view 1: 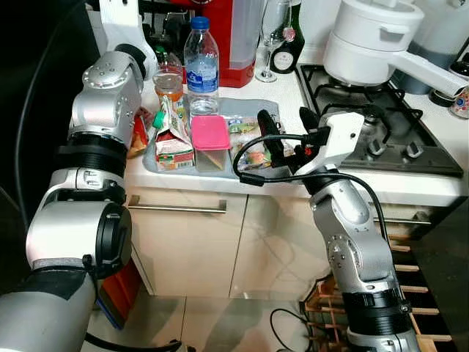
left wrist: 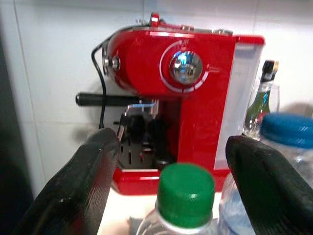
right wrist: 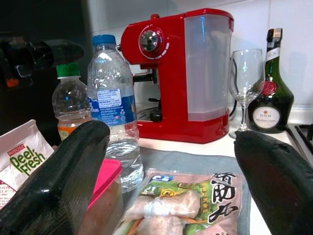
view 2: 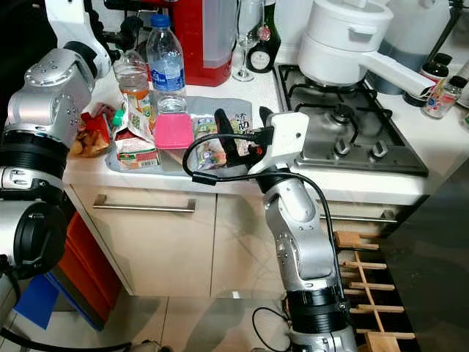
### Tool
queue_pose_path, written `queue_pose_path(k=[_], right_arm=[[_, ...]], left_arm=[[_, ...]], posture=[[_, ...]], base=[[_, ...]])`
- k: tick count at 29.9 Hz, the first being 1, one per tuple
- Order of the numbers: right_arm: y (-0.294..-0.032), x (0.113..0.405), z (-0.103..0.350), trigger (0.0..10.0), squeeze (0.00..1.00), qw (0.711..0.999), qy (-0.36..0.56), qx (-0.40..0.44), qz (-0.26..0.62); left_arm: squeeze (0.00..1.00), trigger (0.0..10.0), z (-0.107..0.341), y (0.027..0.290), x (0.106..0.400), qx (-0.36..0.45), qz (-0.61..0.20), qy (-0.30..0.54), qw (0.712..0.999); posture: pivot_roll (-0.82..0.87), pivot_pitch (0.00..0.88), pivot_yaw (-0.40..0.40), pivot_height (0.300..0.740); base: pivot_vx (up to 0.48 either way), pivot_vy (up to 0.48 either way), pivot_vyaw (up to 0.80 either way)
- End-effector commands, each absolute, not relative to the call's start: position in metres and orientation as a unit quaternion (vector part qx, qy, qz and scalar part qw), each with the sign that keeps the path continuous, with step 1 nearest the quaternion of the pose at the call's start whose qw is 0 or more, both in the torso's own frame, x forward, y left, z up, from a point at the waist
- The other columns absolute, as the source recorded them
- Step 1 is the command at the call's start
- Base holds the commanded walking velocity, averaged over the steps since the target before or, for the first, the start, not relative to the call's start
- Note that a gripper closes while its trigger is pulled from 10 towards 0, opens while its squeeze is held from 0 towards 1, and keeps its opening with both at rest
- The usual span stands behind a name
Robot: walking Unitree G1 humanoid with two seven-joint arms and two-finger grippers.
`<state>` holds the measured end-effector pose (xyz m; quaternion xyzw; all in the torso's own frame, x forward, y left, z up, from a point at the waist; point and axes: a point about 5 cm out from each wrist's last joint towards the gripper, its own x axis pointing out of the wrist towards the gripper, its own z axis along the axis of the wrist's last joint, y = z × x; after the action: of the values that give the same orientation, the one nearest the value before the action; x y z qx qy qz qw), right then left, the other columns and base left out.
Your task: Restocking fridge
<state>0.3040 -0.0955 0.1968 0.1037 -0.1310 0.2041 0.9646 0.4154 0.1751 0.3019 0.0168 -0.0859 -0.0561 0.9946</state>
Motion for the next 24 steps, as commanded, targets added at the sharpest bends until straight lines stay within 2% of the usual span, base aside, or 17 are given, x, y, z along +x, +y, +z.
queue_pose_path(k=[1,19,20,21,22,23,24], right_arm=[[-0.097,0.301,0.199,10.0,0.0,0.963,-0.132,0.106,0.21],[-0.095,0.304,0.192,10.0,0.0,0.964,-0.114,0.103,0.215],[-0.095,0.304,0.192,10.0,0.0,0.964,-0.113,0.103,0.216],[-0.095,0.304,0.192,10.0,0.0,0.964,-0.113,0.103,0.216],[-0.095,0.304,0.192,10.0,0.0,0.965,-0.112,0.103,0.216],[-0.095,0.304,0.191,10.0,0.0,0.965,-0.111,0.103,0.216],[-0.095,0.304,0.191,10.0,0.0,0.965,-0.11,0.102,0.215]], left_arm=[[0.0,10.0,0.296,0.171,0.416,0.023,-0.067,-0.075,0.995],[0.0,9.8,0.261,0.164,0.42,0.028,-0.098,-0.011,0.995],[0.0,6.9,0.258,0.164,0.42,0.03,-0.098,-0.008,0.995],[0.0,6.9,0.258,0.164,0.42,0.03,-0.098,-0.008,0.995],[0.0,1.1,0.256,0.164,0.42,0.031,-0.097,-0.005,0.995],[0.0,1.1,0.253,0.165,0.42,0.032,-0.095,-0.002,0.995],[0.0,0.0,0.251,0.165,0.42,0.034,-0.094,0.002,0.995]], posture=[[-0.08,0.0,-0.04,0.74],[-0.07,0.0,-0.047,0.74],[-0.07,0.0,-0.047,0.74],[-0.07,0.0,-0.047,0.74],[-0.07,0.0,-0.047,0.74],[-0.07,0.0,-0.048,0.74],[-0.07,0.0,-0.046,0.74]], base=[[0.0,0.0,0.0],[0.0,0.0,0.0],[0.0,0.0,0.0],[0.0,0.0,0.0],[0.0,0.0,0.0],[0.0,0.0,0.0],[0.0,0.0,0.0]])
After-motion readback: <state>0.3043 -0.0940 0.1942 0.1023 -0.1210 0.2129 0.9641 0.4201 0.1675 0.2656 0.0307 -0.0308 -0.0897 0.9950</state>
